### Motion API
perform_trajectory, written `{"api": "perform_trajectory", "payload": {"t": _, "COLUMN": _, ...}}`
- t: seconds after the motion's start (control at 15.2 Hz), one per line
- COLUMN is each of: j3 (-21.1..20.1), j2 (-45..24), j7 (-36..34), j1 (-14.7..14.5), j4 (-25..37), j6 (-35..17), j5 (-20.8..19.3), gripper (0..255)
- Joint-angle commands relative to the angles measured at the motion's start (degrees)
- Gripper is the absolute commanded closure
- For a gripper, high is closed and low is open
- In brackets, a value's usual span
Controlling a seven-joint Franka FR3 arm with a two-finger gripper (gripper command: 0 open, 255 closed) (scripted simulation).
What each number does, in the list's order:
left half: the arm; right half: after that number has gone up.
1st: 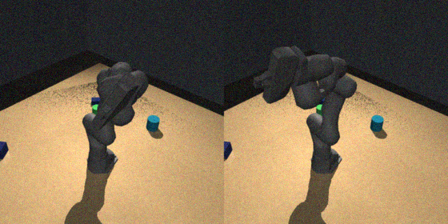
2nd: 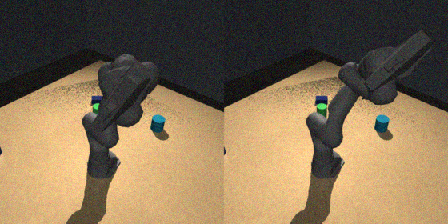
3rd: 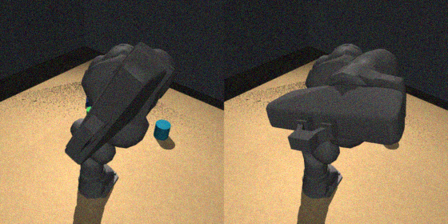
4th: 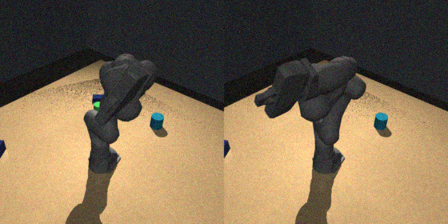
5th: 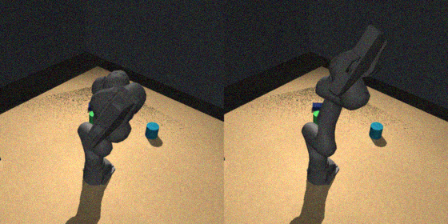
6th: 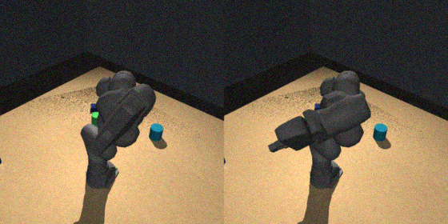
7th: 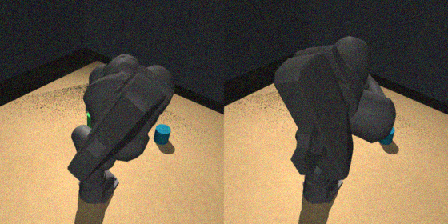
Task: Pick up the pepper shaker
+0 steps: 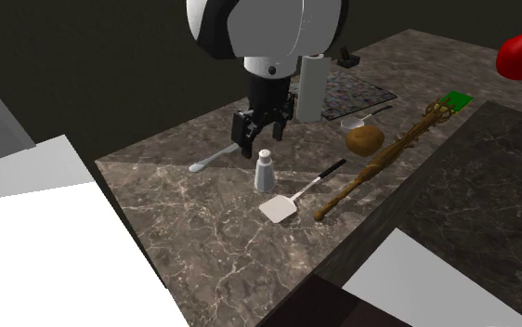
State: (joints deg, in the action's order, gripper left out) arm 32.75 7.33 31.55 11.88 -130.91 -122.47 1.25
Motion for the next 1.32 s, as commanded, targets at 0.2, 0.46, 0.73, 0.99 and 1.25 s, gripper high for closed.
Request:
{"api": "perform_trajectory", "payload": {"t": 0.2, "j3": 1.63, "j2": -5.20, "j7": 4.20, "j1": 0.42, "j4": 1.06, "j6": -3.45, "j5": 3.54, "gripper": 0}}
{"api": "perform_trajectory", "payload": {"t": 0.46, "j3": 1.75, "j2": -7.68, "j7": 5.89, "j1": 0.40, "j4": -0.38, "j6": -6.82, "j5": 5.56, "gripper": 0}}
{"api": "perform_trajectory", "payload": {"t": 0.73, "j3": 1.74, "j2": -7.72, "j7": 5.90, "j1": 0.41, "j4": -0.30, "j6": -6.78, "j5": 5.60, "gripper": 255}}
{"api": "perform_trajectory", "payload": {"t": 0.99, "j3": 1.75, "j2": -7.70, "j7": 5.90, "j1": 0.42, "j4": -0.32, "j6": -6.77, "j5": 5.58, "gripper": 255}}
{"api": "perform_trajectory", "payload": {"t": 1.25, "j3": 1.74, "j2": -7.68, "j7": 5.89, "j1": 0.41, "j4": -0.38, "j6": -6.82, "j5": 5.56, "gripper": 255}}
